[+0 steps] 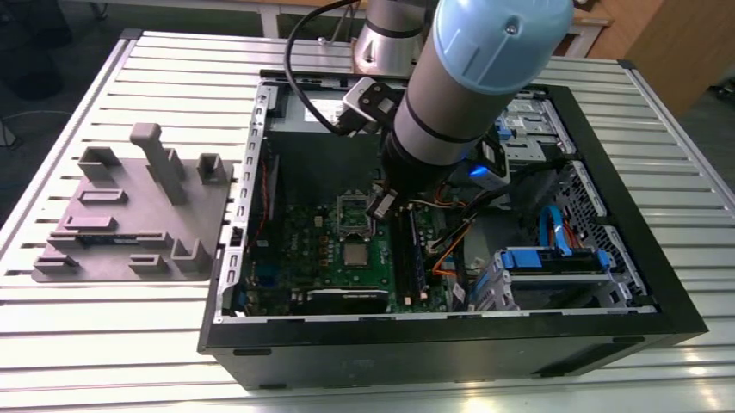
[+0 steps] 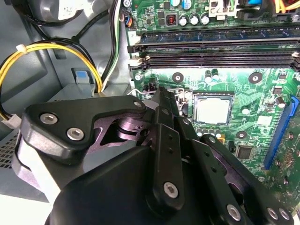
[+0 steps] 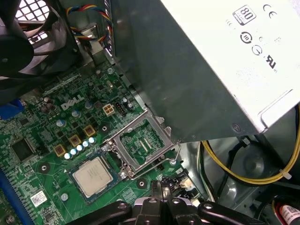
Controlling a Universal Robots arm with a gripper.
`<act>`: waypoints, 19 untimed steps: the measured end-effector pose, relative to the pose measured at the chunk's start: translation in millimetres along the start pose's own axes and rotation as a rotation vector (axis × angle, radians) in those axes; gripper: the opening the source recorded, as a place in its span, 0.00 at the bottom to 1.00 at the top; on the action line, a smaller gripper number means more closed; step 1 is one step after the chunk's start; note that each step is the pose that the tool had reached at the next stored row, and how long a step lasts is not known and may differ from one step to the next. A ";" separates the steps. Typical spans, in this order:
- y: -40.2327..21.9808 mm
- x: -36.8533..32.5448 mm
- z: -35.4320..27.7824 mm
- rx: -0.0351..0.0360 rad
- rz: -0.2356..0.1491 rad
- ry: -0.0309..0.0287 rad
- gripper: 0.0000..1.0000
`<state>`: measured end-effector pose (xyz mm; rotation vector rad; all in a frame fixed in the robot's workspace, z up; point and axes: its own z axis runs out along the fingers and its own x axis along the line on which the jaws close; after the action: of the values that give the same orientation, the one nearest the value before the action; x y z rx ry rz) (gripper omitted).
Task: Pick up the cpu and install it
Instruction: 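Close the cpu cover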
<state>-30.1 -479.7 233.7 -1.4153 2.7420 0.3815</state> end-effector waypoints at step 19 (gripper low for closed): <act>0.1 -1.6 0.3 0.0086 0.001 0.0118 0.10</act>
<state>-29.3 -478.3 233.7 -1.4186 2.7505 0.3621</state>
